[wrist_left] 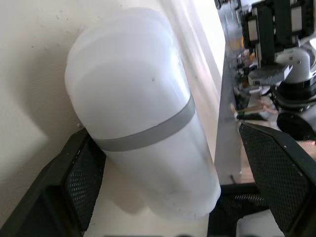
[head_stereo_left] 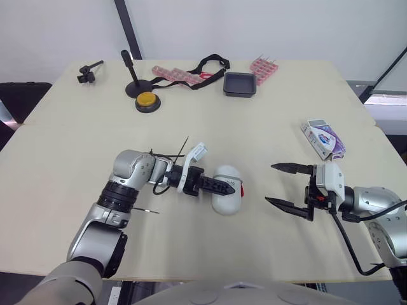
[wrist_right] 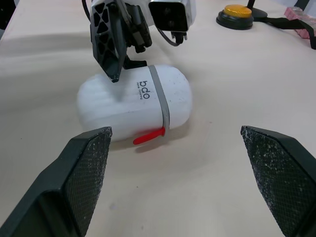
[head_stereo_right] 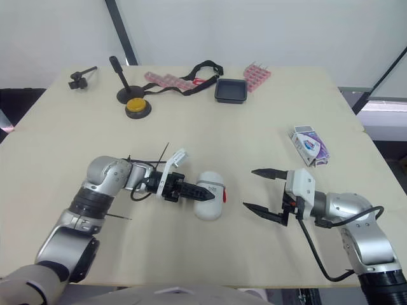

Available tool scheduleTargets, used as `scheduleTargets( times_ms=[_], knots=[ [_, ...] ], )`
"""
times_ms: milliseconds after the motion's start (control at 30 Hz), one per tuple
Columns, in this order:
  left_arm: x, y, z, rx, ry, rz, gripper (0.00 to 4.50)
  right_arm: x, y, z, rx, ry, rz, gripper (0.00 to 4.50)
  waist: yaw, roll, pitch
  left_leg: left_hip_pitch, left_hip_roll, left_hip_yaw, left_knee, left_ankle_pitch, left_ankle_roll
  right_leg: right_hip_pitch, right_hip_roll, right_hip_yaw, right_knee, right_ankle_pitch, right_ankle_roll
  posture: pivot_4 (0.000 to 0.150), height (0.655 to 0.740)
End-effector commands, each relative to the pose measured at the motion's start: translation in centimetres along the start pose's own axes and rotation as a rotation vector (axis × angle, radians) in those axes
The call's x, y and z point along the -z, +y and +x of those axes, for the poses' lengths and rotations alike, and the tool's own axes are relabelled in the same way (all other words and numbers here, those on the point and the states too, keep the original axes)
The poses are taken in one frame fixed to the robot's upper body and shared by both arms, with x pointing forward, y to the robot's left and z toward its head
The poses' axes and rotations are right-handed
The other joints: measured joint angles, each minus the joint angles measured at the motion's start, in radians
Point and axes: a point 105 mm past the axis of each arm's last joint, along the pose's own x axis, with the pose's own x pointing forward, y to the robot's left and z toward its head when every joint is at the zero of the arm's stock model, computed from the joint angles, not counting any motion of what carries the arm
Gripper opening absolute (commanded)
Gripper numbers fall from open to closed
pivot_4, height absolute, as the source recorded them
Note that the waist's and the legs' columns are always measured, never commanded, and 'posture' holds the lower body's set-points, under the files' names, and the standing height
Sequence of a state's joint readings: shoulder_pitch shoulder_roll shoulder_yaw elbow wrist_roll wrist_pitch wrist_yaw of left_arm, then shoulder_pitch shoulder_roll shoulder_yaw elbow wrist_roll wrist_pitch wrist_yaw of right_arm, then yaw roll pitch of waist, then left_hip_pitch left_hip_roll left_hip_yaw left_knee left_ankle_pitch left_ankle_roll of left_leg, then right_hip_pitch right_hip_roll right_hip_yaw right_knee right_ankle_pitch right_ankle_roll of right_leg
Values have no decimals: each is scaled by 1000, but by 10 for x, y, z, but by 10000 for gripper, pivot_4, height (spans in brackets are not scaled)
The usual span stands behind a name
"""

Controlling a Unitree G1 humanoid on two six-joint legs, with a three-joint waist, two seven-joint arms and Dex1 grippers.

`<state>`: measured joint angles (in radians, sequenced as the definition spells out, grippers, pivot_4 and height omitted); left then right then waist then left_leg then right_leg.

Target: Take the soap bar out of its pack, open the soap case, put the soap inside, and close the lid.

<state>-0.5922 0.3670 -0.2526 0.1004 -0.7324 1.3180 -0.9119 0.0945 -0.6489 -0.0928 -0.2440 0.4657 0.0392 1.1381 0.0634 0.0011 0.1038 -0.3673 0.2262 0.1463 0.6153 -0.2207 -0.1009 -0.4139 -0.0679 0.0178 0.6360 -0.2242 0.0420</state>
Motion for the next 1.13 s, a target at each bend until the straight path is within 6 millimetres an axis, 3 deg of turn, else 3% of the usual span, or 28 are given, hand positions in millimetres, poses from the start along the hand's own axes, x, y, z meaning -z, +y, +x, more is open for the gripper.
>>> scheduleTargets(
  times_ms=[33,233,433,567,767,1133],
  knots=[
    [-9,21,-30,-173,-11,178,44907,-8,-6,-4,16,-20,-3,45000,-6,0,0,0,0,0,-1,0,0,0,0,0,0,0,0,1500,7291],
    [-27,21,-63,-263,-61,485,44907,0,-13,-15,44,14,23,45000,-8,2,4,-2,0,0,-6,2,-1,-2,1,-1,-3,0,0,1500,7291],
    [-36,21,-78,-332,-234,697,44907,4,-14,-20,70,9,38,45000,-3,2,4,-7,-3,-1,-8,1,-1,-2,-1,-3,-9,3,5,1500,7291],
    [-24,27,-92,-462,-401,806,44907,16,-10,-19,119,1,35,45000,-6,2,4,-6,-2,-1,-8,0,0,-2,-1,-4,-9,3,5,1500,7291],
    [16,40,-94,-607,-421,811,44907,30,-8,-21,200,-10,38,45000,-11,0,4,-6,-2,-1,-8,-1,1,-3,-1,-3,-10,2,3,1500,7291],
    [7,45,-110,-750,-506,791,44907,31,-10,-21,211,-35,64,45000,-13,0,4,-5,-2,0,-6,0,3,-4,-2,-2,-5,0,0,1500,7291]
  ],
)
